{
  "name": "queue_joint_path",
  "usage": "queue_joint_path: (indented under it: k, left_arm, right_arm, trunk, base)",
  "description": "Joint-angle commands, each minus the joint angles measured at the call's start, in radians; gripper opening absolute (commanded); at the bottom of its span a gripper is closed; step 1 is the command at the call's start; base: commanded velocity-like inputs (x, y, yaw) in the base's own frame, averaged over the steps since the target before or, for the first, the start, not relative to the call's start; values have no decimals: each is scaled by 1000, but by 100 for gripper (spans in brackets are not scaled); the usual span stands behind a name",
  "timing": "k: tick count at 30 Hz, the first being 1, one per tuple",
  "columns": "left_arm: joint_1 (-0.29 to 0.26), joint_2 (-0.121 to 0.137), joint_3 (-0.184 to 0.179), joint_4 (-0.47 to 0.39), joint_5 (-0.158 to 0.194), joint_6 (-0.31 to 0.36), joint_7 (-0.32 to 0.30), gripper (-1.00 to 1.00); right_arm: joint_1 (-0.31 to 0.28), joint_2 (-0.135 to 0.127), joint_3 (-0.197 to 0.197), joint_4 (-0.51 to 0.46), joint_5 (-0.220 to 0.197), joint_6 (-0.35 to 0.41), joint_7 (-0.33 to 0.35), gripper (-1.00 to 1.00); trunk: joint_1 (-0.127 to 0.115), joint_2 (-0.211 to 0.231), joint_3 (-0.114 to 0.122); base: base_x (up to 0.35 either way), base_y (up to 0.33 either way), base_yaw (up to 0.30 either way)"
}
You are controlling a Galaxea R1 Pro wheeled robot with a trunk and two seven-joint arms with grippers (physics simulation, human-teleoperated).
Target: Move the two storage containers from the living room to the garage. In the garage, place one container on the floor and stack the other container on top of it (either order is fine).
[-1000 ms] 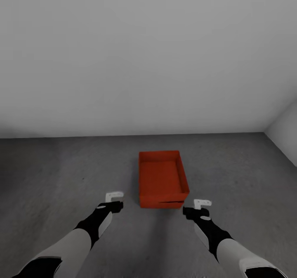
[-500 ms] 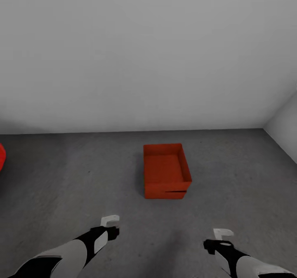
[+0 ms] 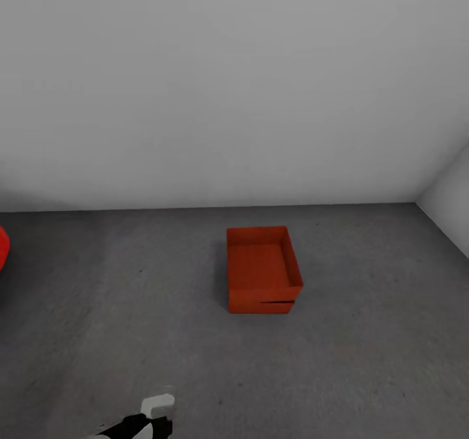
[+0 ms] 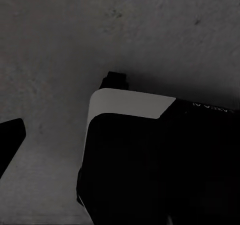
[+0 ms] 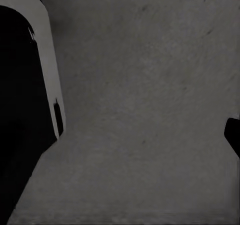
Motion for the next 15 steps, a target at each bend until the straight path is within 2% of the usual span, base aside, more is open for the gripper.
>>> queue_joint_path:
  k: [1, 5, 10, 15]
  left_arm:
    - [13, 3, 1, 0, 6, 2, 3, 100]
    - [85, 33, 1, 0, 6, 1, 2, 100]
    - [167, 66, 1, 0, 6, 2, 0, 100]
    - [226, 75, 1, 0, 6, 1, 0, 100]
  right_arm:
    - [13, 1, 9, 2, -8, -1, -1, 100]
    - [88, 8, 8, 2, -9, -4, 0, 100]
    - [176, 12, 7, 3, -15, -47, 0, 100]
    - [214, 17, 6, 3, -15, -68, 5, 100]
  trunk:
    - [1, -1, -1]
    - [1, -1, -1]
    - [1, -1, -1]
    - [1, -1, -1]
  base:
    - [0, 0, 0]
    - [0, 0, 0]
    - [0, 0, 0]
    - [0, 0, 0]
